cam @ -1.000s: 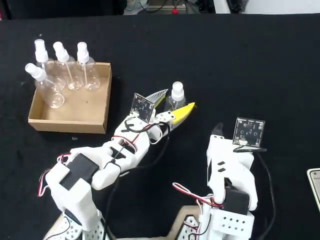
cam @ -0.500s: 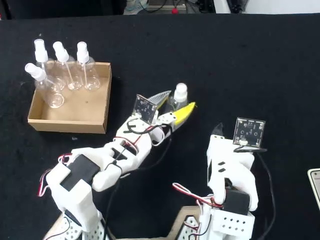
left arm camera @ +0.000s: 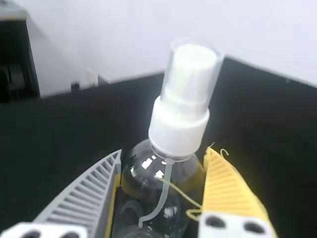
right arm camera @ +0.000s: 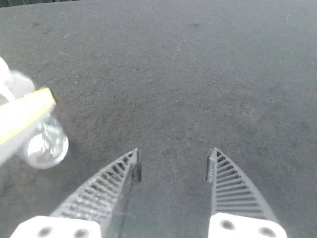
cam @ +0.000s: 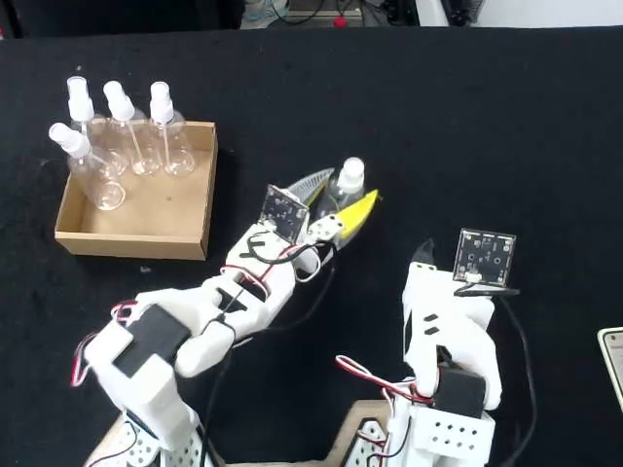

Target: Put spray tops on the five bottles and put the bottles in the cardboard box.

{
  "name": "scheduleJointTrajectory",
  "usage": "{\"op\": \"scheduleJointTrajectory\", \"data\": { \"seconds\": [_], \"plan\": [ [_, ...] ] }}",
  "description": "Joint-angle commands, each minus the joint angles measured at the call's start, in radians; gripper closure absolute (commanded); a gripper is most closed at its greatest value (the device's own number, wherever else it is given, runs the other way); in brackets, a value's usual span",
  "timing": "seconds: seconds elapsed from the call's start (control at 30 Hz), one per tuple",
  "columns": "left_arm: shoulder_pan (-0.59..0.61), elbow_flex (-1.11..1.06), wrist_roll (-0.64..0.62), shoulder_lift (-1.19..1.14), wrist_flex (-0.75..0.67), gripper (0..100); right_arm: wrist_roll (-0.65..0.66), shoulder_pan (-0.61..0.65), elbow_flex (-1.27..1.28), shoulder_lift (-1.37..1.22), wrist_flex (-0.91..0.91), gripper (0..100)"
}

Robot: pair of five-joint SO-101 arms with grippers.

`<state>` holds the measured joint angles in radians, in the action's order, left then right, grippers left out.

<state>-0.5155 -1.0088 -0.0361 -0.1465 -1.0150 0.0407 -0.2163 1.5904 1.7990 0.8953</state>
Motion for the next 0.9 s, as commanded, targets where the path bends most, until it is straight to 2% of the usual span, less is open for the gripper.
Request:
{"op": "scheduleJointTrajectory", "data": {
  "seconds": [0.0,0.1,0.17,0.37,0.47,0.6,0.87],
  "plan": [
    [-0.005,-0.031,0.008,0.160,-0.068,79,-0.008,-0.017,-0.010,0.084,-0.028,79.0],
    [0.030,-0.084,0.008,0.270,-0.040,79,-0.008,-0.017,-0.010,0.084,-0.028,79.0],
    [0.053,-0.113,0.002,0.362,0.041,79,-0.008,-0.017,-0.010,0.084,-0.028,79.0],
    [0.111,-0.139,0.002,0.687,0.482,79,-0.008,-0.017,-0.010,0.084,-0.031,79.0],
    [0.170,-0.137,0.002,0.844,0.632,79,-0.008,-0.017,-0.010,0.084,-0.031,79.0],
    [0.277,-0.142,0.008,0.977,0.746,79,-0.008,-0.014,-0.010,0.084,-0.031,79.0],
    [0.467,-0.148,0.008,1.079,0.922,79,-0.008,-0.011,-0.010,0.084,-0.031,79.0]
  ]
}}
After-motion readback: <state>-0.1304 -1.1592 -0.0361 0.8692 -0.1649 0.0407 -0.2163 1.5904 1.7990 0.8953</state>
